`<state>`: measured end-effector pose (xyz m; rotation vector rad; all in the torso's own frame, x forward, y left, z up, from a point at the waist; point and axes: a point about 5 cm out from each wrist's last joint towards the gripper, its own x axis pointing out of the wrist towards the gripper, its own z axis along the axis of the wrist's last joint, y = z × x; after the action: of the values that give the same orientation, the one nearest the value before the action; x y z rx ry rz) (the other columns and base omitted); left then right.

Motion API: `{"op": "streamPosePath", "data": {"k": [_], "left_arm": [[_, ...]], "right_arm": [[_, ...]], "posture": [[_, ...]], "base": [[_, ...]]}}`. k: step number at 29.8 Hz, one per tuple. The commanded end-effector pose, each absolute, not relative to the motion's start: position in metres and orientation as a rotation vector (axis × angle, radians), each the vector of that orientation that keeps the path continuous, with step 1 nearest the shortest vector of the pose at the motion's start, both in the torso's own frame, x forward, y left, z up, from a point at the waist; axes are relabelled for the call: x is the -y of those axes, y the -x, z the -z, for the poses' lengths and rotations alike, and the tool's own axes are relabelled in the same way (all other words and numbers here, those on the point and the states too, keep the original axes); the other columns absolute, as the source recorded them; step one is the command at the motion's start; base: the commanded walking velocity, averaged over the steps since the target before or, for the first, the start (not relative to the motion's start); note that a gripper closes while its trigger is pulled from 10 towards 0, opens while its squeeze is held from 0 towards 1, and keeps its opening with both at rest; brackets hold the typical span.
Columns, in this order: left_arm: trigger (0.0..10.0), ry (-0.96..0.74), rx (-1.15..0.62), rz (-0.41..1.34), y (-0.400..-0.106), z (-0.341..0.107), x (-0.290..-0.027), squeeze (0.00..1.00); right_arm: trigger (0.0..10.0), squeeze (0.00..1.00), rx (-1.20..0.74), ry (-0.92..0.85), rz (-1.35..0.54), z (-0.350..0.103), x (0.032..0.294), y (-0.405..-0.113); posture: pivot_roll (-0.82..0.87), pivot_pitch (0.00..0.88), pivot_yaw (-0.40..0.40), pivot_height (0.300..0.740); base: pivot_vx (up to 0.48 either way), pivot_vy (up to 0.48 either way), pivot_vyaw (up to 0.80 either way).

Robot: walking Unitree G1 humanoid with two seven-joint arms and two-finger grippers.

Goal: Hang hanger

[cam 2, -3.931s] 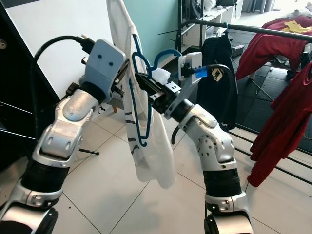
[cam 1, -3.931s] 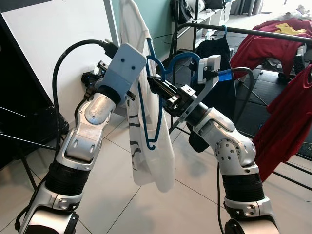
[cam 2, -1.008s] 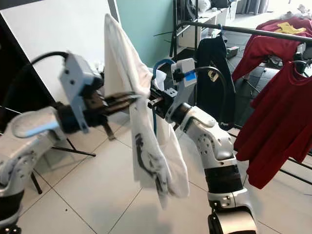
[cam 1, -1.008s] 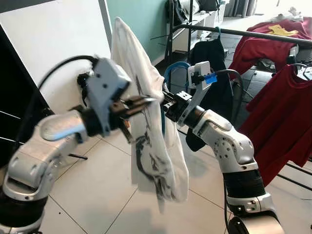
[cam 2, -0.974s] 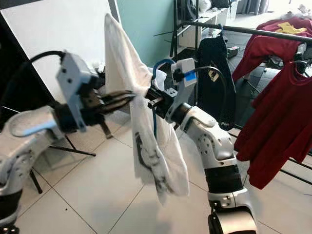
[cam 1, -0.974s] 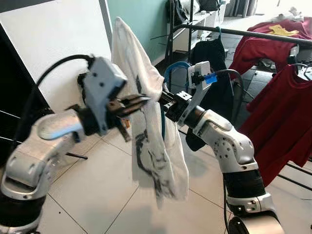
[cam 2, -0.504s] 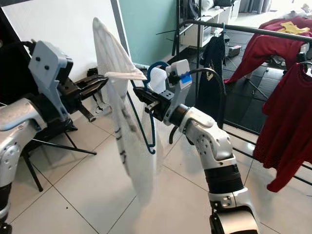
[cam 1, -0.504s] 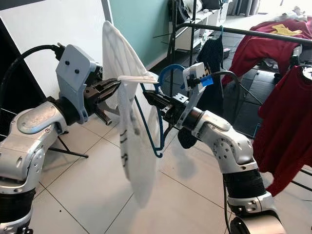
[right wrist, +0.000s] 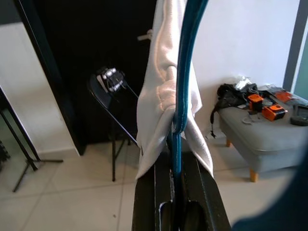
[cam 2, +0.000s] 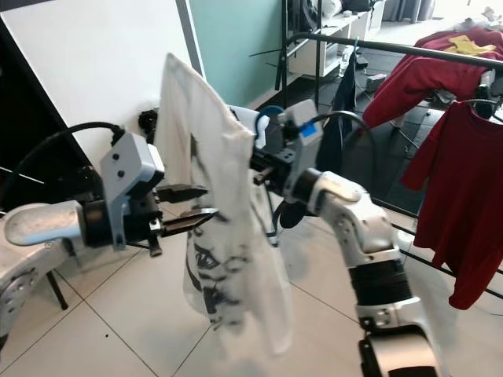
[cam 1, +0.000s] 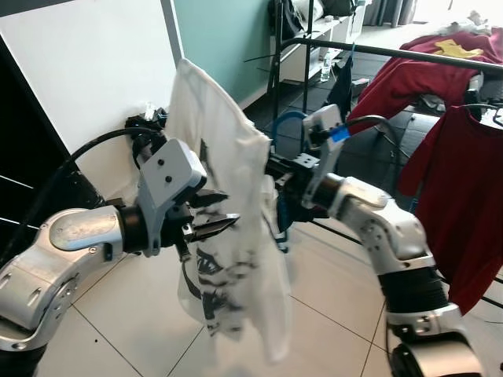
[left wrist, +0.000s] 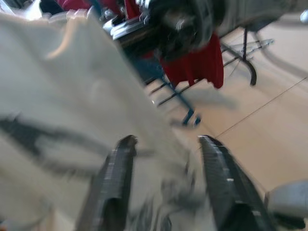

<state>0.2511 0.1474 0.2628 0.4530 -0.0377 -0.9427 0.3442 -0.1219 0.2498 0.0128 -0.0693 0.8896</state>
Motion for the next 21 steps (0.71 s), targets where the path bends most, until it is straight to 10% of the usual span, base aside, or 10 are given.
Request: {"op": "streamPosePath", "data": {"k": [1,17,18,21], "left_arm": [[10.0,-0.500,0.013,0.911,-0.248,-0.268,-0.163,1.00],[10.0,-0.638,0.190,0.984,-0.243,-0.330,-0.170,1.00],[10.0,-0.675,0.168,1.043,-0.243,-0.327,-0.163,0.09],[10.0,-0.702,0.150,1.095,-0.242,-0.324,-0.157,0.00]], "right_arm": [[10.0,0.00,0.069,0.108,-0.977,-0.252,0.129,-0.339],[10.0,0.00,-0.170,0.584,-1.193,-0.238,0.184,-0.322],[10.0,0.00,-0.159,0.603,-1.209,-0.240,0.178,-0.324],[10.0,0.00,-0.148,0.619,-1.223,-0.242,0.173,-0.325]], "posture": [[-0.04,0.033,0.042,0.740],[-0.05,0.024,0.043,0.740],[-0.05,0.020,0.043,0.740],[-0.05,0.019,0.043,0.740]], "base": [[0.000,0.000,0.00],[0.000,0.000,0.00],[0.000,0.000,0.00],[0.000,0.000,0.00]]}}
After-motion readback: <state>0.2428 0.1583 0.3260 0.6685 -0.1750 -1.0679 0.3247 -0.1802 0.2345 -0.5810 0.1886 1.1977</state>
